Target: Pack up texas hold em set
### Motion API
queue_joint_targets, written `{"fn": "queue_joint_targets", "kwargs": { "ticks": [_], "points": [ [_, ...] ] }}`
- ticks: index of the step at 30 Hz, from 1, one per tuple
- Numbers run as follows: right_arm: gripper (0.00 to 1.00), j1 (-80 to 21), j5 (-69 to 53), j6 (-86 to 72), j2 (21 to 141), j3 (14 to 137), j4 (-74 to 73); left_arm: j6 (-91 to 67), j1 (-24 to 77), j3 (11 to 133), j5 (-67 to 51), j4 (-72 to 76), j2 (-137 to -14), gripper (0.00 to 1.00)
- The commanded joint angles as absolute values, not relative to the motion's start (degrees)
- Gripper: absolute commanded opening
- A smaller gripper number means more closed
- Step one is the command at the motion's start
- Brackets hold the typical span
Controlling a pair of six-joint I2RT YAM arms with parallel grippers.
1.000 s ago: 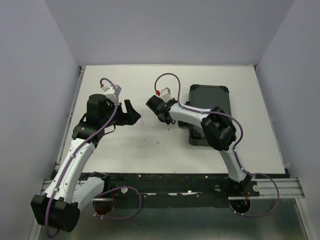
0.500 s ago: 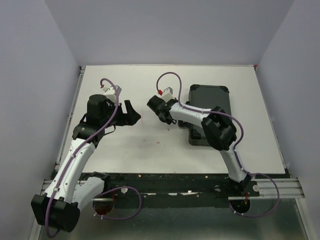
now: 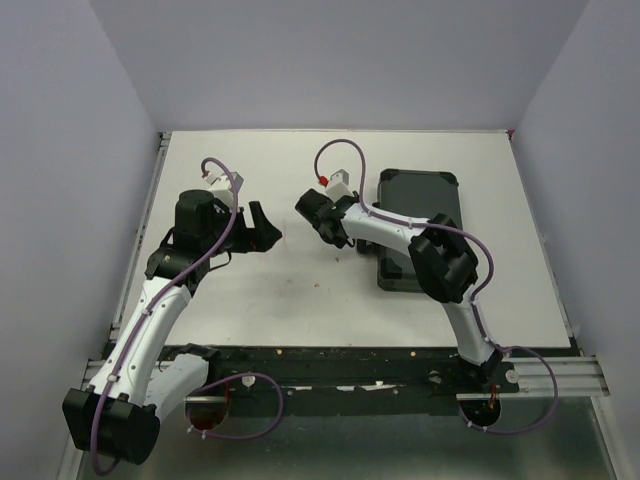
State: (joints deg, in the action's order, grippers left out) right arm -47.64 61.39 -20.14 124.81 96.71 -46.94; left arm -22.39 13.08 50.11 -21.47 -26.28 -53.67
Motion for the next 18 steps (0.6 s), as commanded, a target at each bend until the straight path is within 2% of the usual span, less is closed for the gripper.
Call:
{"fn": "queue_joint_targets", "kwargs": {
  "ticks": [1,8,13,15,18],
  "points": [
    [0.26,-47.5,66.5,-21.6,123.0,97.2,-49.7,-22.3,12.7,49.4,-22.0,-26.1,-53.2,0.90],
    [0.27,-47.5,67.9,-21.4,123.0,96.7,-50.0,-22.4,12.7,49.3,-22.3,-26.1,-53.5,0.90],
    [0.28,-47.5,64.3,-19.1,120.9,95.5,-46.2,-22.3,12.7,49.3,-22.8,-26.0,-53.6,0.90],
    [0.32,-47.5,61.7,-17.7,119.9,95.0,-44.2,-22.3,12.7,49.3,-22.8,-25.8,-53.7,0.90],
    [0.47,-47.5,56.0,-15.6,118.1,94.3,-40.9,-22.3,12.7,49.2,-22.7,-25.9,-53.6,0.90]
  ]
}}
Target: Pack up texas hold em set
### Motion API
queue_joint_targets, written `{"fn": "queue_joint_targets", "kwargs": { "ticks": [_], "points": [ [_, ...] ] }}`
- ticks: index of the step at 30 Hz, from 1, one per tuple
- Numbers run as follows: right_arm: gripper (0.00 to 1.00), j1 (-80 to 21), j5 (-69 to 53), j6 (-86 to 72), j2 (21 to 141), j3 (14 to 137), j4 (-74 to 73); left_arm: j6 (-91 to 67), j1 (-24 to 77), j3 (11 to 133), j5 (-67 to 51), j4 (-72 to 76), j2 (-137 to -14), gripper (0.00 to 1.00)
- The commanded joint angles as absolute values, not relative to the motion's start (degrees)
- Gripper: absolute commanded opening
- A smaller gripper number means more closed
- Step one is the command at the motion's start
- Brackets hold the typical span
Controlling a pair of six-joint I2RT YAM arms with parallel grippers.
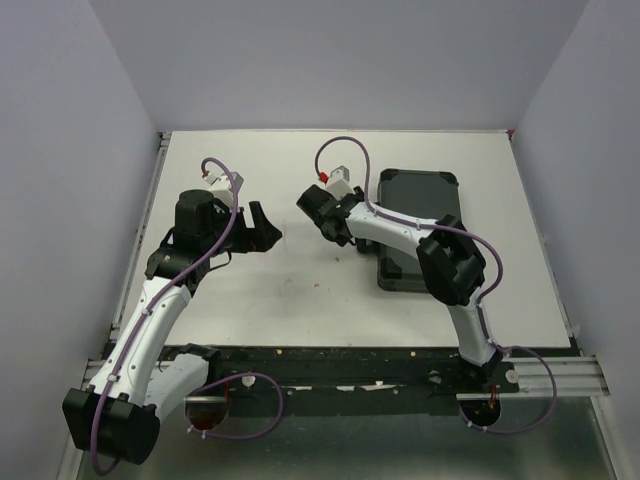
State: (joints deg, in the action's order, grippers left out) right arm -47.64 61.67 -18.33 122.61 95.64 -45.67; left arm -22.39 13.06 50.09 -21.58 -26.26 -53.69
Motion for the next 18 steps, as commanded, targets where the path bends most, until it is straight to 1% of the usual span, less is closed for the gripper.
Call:
{"fn": "queue_joint_targets", "kwargs": {
  "ticks": [1,3,5,9,11,12,13,14,18],
  "points": [
    [0.50,-47.5,54.1,-14.9,117.3,93.8,-39.3,-22.3,12.7,49.2,-22.7,-26.0,-53.7,0.90],
    [0.53,-47.5,49.9,-13.7,115.7,92.7,-36.8,-22.3,12.7,49.2,-22.6,-26.0,-53.7,0.90],
    [0.53,-47.4,46.5,-13.3,115.1,92.4,-35.6,-22.3,12.7,49.2,-22.6,-26.0,-53.7,0.90],
    [0.43,-46.5,42.8,-14.1,116.2,93.5,-36.1,-22.3,12.7,49.2,-22.6,-26.0,-53.6,0.90],
    [0.35,-45.7,41.4,-14.9,116.7,94.1,-37.2,-22.3,12.6,49.2,-22.6,-26.0,-53.5,0.90],
    [0.29,-45.2,40.8,-15.2,117.1,94.4,-37.5,-22.3,12.6,49.2,-22.7,-25.9,-53.5,0.90],
    [0.25,-44.8,40.5,-15.4,117.4,94.7,-38.0,-22.3,12.6,49.2,-22.7,-26.0,-53.5,0.90],
    [0.23,-44.7,40.3,-15.6,117.9,94.8,-38.4,-22.3,12.6,49.2,-22.6,-26.0,-53.4,0.90],
    [0.21,-43.4,39.6,-16.0,119.3,95.2,-38.9,-22.3,12.7,49.1,-22.8,-26.0,-53.4,0.90]
  ]
}}
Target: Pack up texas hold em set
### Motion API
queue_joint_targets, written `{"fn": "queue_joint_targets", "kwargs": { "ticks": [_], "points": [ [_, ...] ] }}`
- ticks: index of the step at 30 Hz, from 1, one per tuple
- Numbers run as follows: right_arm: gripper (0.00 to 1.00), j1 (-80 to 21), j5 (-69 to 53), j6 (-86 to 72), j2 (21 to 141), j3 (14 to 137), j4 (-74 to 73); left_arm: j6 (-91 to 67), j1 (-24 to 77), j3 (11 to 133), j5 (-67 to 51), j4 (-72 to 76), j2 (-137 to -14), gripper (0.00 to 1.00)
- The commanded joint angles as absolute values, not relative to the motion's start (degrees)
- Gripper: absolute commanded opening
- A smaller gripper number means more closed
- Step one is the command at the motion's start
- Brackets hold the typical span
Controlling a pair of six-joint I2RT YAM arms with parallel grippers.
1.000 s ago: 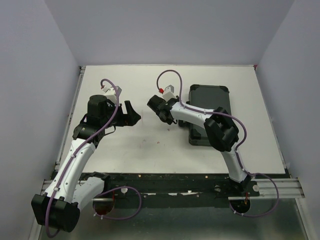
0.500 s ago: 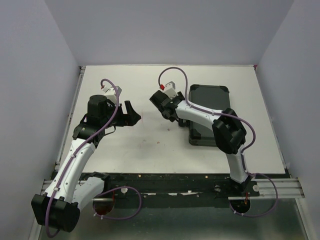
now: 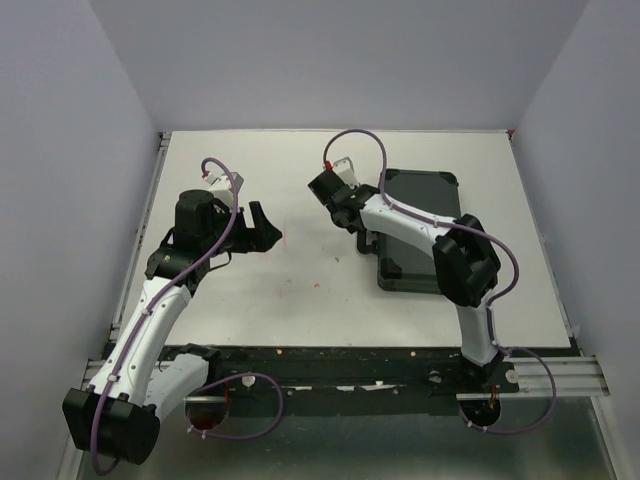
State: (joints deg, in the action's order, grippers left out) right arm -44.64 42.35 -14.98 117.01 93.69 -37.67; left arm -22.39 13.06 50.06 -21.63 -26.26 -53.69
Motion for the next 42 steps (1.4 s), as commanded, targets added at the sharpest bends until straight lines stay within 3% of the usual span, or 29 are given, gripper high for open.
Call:
{"fn": "queue_joint_targets", "kwargs": {
  "ticks": [1,24,42],
  "points": [
    [0.21,-43.2,39.5,-16.0,119.6,95.1,-39.0,-22.3,12.7,49.2,-22.8,-26.0,-53.3,0.90],
    [0.08,-42.3,40.3,-19.7,122.2,93.6,-43.1,-22.3,12.7,49.2,-22.9,-26.0,-53.3,0.90],
    [0.05,-42.2,37.9,-21.1,122.6,90.6,-42.3,-22.3,12.6,49.1,-23.1,-25.9,-53.3,0.90]
  ]
}}
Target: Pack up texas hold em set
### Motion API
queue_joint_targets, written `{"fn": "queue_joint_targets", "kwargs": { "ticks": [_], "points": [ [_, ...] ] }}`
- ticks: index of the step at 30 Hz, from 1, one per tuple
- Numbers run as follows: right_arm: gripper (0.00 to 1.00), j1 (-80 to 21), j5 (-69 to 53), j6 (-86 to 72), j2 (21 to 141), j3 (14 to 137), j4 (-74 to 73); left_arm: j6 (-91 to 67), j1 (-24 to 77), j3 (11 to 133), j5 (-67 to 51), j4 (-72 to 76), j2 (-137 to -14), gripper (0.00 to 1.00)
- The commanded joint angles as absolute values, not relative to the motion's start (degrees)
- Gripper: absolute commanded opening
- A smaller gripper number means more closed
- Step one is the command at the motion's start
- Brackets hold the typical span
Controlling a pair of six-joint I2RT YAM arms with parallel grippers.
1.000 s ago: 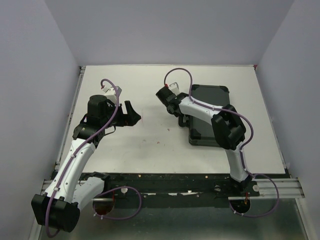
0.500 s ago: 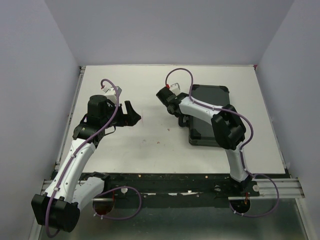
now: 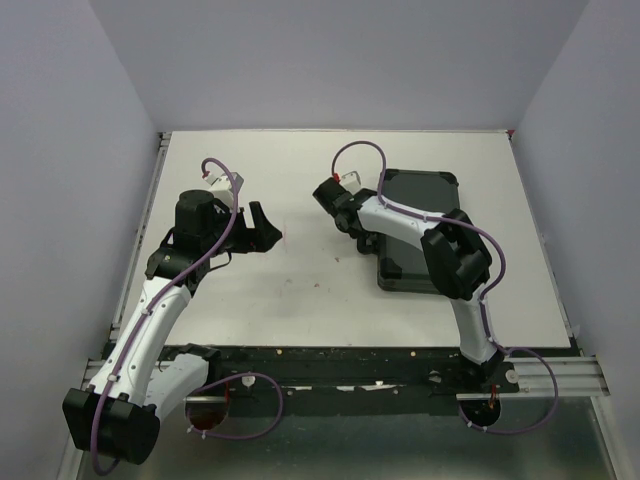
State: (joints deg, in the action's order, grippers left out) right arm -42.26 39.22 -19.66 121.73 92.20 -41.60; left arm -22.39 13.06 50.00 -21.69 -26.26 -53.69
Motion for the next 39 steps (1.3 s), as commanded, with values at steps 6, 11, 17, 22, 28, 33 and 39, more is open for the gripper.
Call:
{"fn": "queue_joint_targets", "kwargs": {
  "ticks": [6,11,17,22,28,33,39],
  "points": [
    [0.05,-42.1,39.1,-21.4,122.9,89.5,-42.3,-22.3,12.6,49.1,-23.1,-26.0,-53.3,0.90],
    [0.05,-41.2,39.9,-21.4,123.3,89.3,-42.7,-22.3,12.7,49.1,-23.0,-26.0,-53.3,0.90],
    [0.05,-40.0,40.5,-21.2,123.1,88.5,-42.2,-22.3,12.7,49.1,-22.9,-26.1,-53.3,0.90],
    [0.05,-39.0,40.6,-20.9,123.7,89.0,-41.3,-22.3,12.6,49.1,-22.9,-26.1,-53.2,0.90],
    [0.05,-37.4,40.8,-20.6,124.8,90.0,-40.7,-22.2,12.7,49.2,-22.8,-26.2,-53.3,0.90],
    [0.05,-36.7,41.0,-20.3,126.5,91.7,-40.6,-22.1,12.7,49.2,-22.8,-26.3,-53.3,0.90],
    [0.05,-35.7,41.8,-20.3,128.7,94.1,-41.3,-22.1,12.6,49.2,-22.7,-26.3,-53.3,0.90]
  ]
}}
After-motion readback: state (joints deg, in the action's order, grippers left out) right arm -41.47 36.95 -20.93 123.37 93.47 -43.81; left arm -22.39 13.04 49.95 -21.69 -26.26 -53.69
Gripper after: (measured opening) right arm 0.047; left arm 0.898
